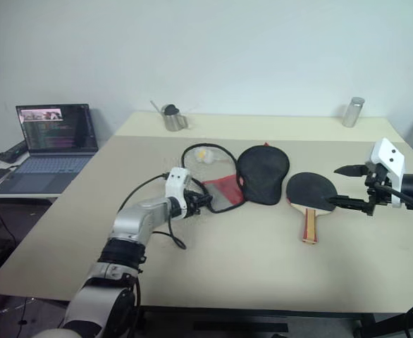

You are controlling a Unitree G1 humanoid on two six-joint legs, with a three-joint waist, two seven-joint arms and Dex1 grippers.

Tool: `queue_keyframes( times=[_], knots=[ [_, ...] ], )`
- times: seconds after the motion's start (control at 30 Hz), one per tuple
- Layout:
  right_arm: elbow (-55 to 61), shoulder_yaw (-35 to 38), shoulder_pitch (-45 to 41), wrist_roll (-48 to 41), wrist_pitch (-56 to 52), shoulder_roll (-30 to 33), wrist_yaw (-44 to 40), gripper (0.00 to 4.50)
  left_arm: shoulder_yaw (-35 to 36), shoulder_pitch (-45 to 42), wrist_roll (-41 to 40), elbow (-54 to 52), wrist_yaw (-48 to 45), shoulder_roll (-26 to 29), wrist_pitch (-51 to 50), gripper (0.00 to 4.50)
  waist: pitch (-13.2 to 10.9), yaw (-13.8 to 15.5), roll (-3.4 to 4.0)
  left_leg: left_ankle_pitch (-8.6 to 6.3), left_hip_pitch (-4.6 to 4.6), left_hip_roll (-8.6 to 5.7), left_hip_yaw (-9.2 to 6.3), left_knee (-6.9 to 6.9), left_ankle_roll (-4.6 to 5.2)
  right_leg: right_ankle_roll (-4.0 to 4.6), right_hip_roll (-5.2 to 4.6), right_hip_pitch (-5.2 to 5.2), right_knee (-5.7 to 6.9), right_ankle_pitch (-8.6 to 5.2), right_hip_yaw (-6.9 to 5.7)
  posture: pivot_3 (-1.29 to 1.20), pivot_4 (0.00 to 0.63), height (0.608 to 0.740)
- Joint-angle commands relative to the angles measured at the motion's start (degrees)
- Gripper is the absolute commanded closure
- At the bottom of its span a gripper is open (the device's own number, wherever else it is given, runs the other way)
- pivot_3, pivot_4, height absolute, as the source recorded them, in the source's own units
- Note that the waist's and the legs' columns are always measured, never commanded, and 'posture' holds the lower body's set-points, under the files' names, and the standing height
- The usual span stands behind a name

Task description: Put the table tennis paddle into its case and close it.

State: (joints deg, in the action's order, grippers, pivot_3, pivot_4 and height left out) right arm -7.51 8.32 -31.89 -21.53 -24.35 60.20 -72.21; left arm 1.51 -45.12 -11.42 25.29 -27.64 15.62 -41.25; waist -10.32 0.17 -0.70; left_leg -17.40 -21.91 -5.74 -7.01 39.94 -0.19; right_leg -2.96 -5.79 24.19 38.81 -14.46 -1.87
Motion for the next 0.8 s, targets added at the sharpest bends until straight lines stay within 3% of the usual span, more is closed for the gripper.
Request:
queue_keyframes(
  times=[0.03, 0.13, 0.27, 0.33, 0.43, 0.53, 0.7, 0.8],
  knots=[
    [0.5, 0.7, -1.6, -0.6, 0.2, 0.2, -0.1, 0.00, 0.2, -0.7, -0.4, -3.8, -0.2, 0.6, -0.1, 1.08, 0.0, 0.0, 0.00, 0.00, 0.00, 0.00, 0.00, 0.00, 0.00, 0.00, 0.00, 0.00, 0.00, 0.00, 0.01, 0.00, 0.150, 0.740],
    [0.3, 0.4, -2.0, -0.5, 0.3, 0.1, -0.2, 0.00, -0.1, -0.3, -0.2, -4.8, -1.0, 1.7, -0.5, 0.08, 0.0, 0.0, 0.00, 0.00, 0.00, 0.00, 0.00, 0.00, 0.00, 0.00, 0.00, 0.00, -0.01, 0.00, 0.01, 0.00, 0.150, 0.740],
    [2.3, 1.4, -0.1, -0.9, -1.7, 1.1, 0.5, 0.00, 0.8, 2.4, -1.7, -11.5, -6.5, 8.6, -2.5, 0.08, 0.0, -0.5, -0.02, -0.01, 0.01, 0.06, 0.03, -0.03, -0.01, 0.00, 0.03, 0.03, 0.00, 0.00, 0.04, 0.00, 0.150, 0.740],
    [3.8, 1.4, 0.0, 0.7, -4.2, -1.2, 7.0, 0.00, 1.1, 4.6, -3.0, -15.3, -10.5, 13.4, -3.1, 0.08, 0.0, -0.5, -0.01, -0.01, 0.01, 0.08, 0.03, -0.04, -0.02, 0.01, 0.06, 0.05, 0.01, 0.00, 0.05, 0.00, 0.150, 0.740],
    [10.1, 1.1, 1.5, 1.5, -18.3, -6.1, 20.4, 0.00, 3.3, 10.0, -6.4, -22.4, -20.6, 23.7, -0.9, 0.08, 0.0, -0.8, -0.02, -0.04, 0.04, 0.16, 0.06, -0.04, -0.07, 0.03, 0.13, 0.07, 0.03, 0.00, 0.17, 0.00, 0.150, 0.740],
    [17.4, 3.1, 2.1, 0.2, -33.9, -11.3, 31.0, 0.00, 4.5, 13.3, -8.6, -25.4, -26.6, 29.5, 2.0, 0.08, 0.0, -0.3, -0.01, -0.04, 0.03, 0.17, 0.04, -0.08, -0.07, 0.06, 0.17, 0.10, 0.00, 0.00, 0.24, 0.00, 0.150, 0.740],
    [25.1, 7.4, -1.2, 4.7, -53.7, -24.8, 49.7, 0.00, 2.9, 12.5, -8.9, -24.8, -28.8, 30.0, 4.3, 0.08, 0.0, 1.0, 0.00, -0.04, 0.03, 0.12, -0.02, -0.07, -0.05, 0.10, 0.16, 0.05, -0.05, 0.02, 0.21, 0.00, 0.150, 0.740],
    [28.5, 8.8, -2.3, 6.5, -59.1, -30.0, 55.2, 0.00, 1.3, 12.0, -8.5, -24.7, -28.6, 29.1, 4.6, 0.08, 0.0, 1.1, 0.00, -0.05, 0.01, 0.10, -0.03, -0.08, -0.05, 0.10, 0.16, 0.07, -0.04, 0.02, 0.21, 0.00, 0.150, 0.740]
  ],
)
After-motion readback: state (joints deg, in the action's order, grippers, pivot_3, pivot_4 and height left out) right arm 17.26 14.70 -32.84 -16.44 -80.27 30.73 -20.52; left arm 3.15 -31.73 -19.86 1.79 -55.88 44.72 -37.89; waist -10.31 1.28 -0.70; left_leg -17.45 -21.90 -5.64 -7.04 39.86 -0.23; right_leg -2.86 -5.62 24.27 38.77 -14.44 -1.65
